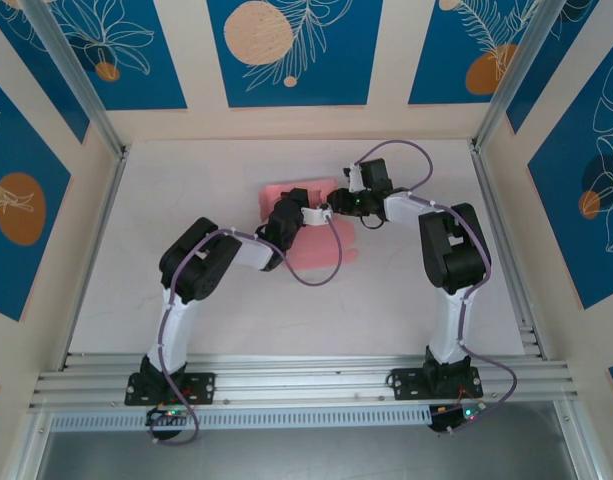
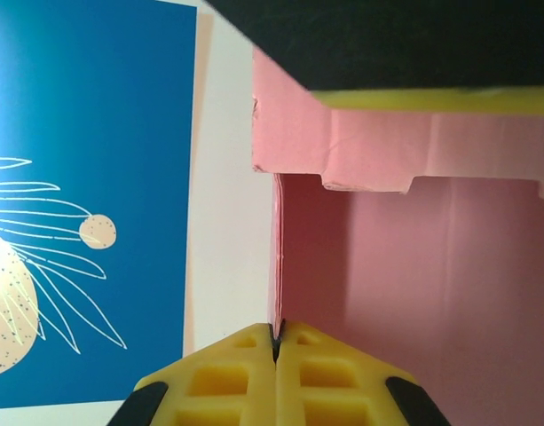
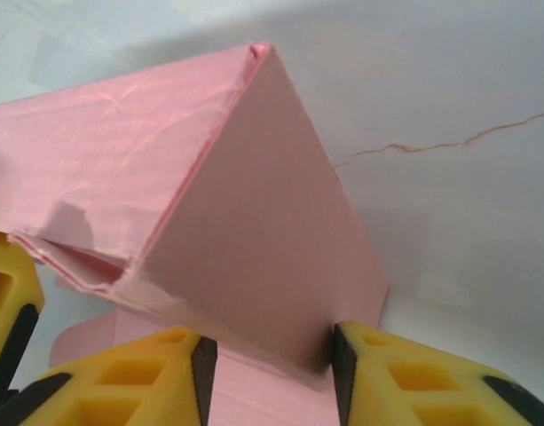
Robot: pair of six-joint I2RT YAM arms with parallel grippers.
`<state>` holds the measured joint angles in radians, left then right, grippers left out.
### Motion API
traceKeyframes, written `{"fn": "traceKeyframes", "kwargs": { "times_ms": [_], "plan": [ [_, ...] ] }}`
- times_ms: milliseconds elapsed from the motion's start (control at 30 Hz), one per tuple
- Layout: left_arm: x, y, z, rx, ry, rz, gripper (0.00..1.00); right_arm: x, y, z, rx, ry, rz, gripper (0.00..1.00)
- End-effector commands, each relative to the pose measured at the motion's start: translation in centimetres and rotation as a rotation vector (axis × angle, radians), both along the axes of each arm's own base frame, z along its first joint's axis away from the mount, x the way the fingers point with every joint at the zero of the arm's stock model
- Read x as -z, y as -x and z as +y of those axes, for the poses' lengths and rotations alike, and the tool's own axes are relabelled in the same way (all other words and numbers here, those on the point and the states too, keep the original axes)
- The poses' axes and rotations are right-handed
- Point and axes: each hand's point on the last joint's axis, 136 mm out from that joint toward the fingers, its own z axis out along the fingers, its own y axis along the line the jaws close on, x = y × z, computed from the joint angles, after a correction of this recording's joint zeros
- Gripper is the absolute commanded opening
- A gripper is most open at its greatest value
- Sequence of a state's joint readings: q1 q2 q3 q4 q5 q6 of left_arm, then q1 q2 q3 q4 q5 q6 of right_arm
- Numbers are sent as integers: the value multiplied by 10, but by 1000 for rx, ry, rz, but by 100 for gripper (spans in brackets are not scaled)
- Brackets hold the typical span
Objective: Fold the paper box
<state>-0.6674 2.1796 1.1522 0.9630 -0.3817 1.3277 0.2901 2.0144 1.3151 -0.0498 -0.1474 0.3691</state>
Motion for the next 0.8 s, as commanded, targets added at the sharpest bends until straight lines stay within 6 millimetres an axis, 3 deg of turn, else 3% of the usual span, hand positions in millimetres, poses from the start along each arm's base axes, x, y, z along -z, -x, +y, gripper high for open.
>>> {"fn": "traceKeyframes", "kwargs": {
  "times_ms": [0,200,400,667,767],
  "plan": [
    [-7,2,-4,27,40,35,0,14,-3,-9,37,83,3,39],
    [-12,0,-4,26,63,40,0,15,-6,-20,84,139,-9,28],
    [-12,6,-8,58,85,75,0,13,-7,-15,72,118,-17,43],
    [-3,13,-9,88,73,110,0,12,-2,-17,81,111,-27,42],
    [-2,14,-9,85,74,114,0,13,0,-16,83,116,-31,36]
  ]
}}
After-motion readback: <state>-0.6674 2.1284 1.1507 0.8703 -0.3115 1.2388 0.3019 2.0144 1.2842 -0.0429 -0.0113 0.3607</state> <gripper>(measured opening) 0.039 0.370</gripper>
